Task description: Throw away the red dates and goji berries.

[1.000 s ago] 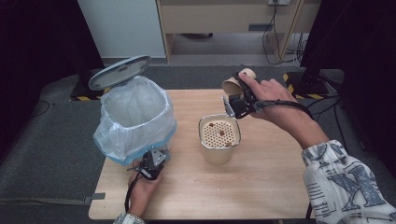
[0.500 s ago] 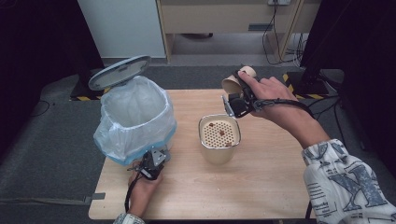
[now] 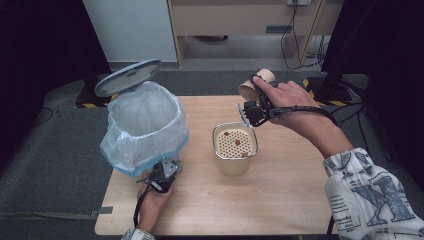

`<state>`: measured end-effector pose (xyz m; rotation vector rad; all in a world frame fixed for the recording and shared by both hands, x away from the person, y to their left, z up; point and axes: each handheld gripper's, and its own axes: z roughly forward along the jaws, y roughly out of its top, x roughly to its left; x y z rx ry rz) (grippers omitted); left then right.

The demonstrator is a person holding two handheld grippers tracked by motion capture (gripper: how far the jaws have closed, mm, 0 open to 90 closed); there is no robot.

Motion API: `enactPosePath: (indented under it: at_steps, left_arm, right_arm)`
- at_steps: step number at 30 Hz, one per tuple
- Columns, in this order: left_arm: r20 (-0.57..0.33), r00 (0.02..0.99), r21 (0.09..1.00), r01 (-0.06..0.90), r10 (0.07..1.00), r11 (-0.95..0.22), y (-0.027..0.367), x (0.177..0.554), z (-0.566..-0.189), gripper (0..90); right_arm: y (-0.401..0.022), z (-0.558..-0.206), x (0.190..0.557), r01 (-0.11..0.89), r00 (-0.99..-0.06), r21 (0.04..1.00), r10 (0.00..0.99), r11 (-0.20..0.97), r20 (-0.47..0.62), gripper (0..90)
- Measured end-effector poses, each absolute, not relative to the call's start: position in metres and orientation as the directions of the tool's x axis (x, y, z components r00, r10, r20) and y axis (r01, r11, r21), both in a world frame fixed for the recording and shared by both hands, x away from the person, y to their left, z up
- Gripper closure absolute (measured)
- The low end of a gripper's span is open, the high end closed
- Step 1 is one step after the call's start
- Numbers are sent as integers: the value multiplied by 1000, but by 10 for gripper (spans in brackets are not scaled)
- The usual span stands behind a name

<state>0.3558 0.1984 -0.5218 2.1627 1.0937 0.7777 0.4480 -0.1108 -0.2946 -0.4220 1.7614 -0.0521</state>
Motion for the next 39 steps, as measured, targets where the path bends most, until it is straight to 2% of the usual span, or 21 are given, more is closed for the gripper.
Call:
enactPosePath:
  at_steps: [24, 29, 31, 32, 34, 37, 39]
  left_arm:
    - [233, 492, 717, 496, 839, -490, 198, 356, -522, 897]
    - [234, 492, 717, 495, 838, -491, 198, 356, -522, 897]
    - [234, 492, 717, 495, 838, -491, 198, 356, -522, 897]
    - [233, 492, 717, 496, 839, -490, 198, 356, -522, 897]
    - [233, 493, 716, 496, 838, -491, 198, 356, -522, 897]
    - [232, 493, 717, 496, 838, -490, 198, 356, -522, 897]
    - [232, 493, 716, 497, 839, -490, 198, 356, -522, 897]
  right_arm:
    - [-107, -290, 444, -262, -158, -276, -323, 925, -933, 344]
    - [-103, -291, 445, -237, -99, -349, -381, 906, -919, 350]
    - [-100, -304, 445, -241, -113, -407, -442, 881, -890, 351]
    - [-100, -304, 445, -241, -113, -407, -442, 881, -890, 351]
    - [-99, -316, 445, -250, -111, -480, -517, 841, -849, 351]
    - [-103, -309, 447, -221, -88, -464, -491, 858, -867, 354]
    - [-101, -317, 446, -233, -92, -497, -528, 836, -844, 355]
